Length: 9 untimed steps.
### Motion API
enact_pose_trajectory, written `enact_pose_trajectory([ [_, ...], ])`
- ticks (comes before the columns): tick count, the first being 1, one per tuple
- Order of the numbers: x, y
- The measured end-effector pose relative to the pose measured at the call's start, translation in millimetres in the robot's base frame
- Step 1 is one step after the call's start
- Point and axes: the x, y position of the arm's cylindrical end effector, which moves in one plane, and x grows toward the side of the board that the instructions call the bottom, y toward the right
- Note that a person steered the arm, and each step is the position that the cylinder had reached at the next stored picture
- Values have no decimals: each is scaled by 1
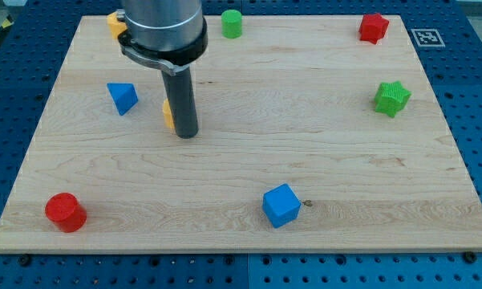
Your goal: Move the blue cube towards the yellow heart
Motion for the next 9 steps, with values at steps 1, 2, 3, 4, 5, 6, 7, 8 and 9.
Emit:
enact_pose_trajectory([
  [1,0,-6],
  [2,0,-5],
  [3,5,49],
  [4,50,148],
  [5,120,246],
  [6,161,274],
  [7,161,269],
  [8,160,221],
  [9,160,142],
])
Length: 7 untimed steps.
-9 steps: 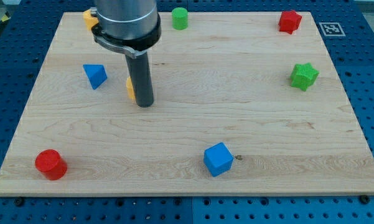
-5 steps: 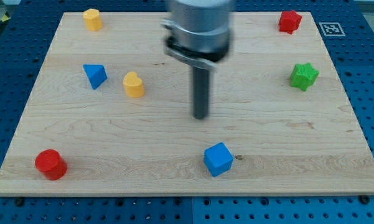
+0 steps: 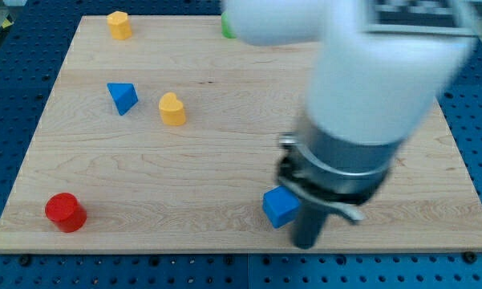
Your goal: Move the blue cube towards the yellow heart
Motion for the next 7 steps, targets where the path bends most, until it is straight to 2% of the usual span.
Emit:
enact_pose_trajectory([
  [2,-15,0],
  [7,-118,-28],
])
